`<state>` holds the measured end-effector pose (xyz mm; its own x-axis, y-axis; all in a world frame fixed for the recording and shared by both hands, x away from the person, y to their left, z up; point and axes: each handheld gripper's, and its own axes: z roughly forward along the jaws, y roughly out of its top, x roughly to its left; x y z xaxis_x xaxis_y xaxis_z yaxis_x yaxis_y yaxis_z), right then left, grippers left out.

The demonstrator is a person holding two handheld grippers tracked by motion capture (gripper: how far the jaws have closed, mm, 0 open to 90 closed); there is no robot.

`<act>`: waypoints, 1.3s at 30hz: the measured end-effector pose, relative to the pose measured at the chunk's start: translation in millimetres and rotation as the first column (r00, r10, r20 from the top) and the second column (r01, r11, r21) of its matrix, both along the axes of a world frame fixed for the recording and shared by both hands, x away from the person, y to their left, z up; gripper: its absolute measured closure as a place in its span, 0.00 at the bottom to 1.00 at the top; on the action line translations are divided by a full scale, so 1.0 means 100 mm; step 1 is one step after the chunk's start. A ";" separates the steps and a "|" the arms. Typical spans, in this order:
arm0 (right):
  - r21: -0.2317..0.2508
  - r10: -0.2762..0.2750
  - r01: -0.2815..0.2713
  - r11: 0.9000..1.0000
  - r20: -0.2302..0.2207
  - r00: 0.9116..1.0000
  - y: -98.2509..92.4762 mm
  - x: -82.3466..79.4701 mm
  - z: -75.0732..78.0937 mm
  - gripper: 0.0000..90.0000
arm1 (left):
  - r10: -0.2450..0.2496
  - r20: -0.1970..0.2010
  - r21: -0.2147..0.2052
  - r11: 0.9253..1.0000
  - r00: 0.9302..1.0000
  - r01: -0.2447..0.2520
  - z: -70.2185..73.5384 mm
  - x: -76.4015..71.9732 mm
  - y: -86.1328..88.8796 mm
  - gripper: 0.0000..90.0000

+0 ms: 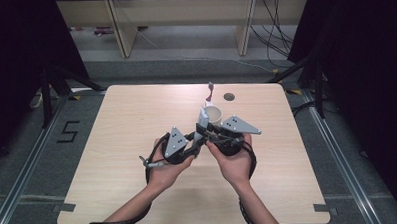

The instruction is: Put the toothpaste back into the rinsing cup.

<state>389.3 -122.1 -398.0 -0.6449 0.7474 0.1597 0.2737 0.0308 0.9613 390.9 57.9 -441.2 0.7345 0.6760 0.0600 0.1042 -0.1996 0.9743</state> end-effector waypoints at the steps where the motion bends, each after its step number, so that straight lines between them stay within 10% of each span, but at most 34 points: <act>1: -0.003 0.002 -0.002 1.000 -0.002 1.000 0.00 0.00 0.00 0.83 | -0.008 -0.010 0.005 1.000 1.000 0.008 0.01 0.01 0.00 0.73; 13: -0.015 -0.020 0.021 1.000 0.019 1.000 -0.10 0.04 0.06 0.86 | -0.008 -0.079 0.126 0.992 0.997 0.018 -0.02 0.03 0.30 0.43; 39: -0.036 -0.116 0.119 0.992 0.089 0.989 -0.39 0.17 0.23 0.86 | 0.115 -0.079 0.056 0.992 0.990 -0.111 -0.26 -0.05 1.17 0.40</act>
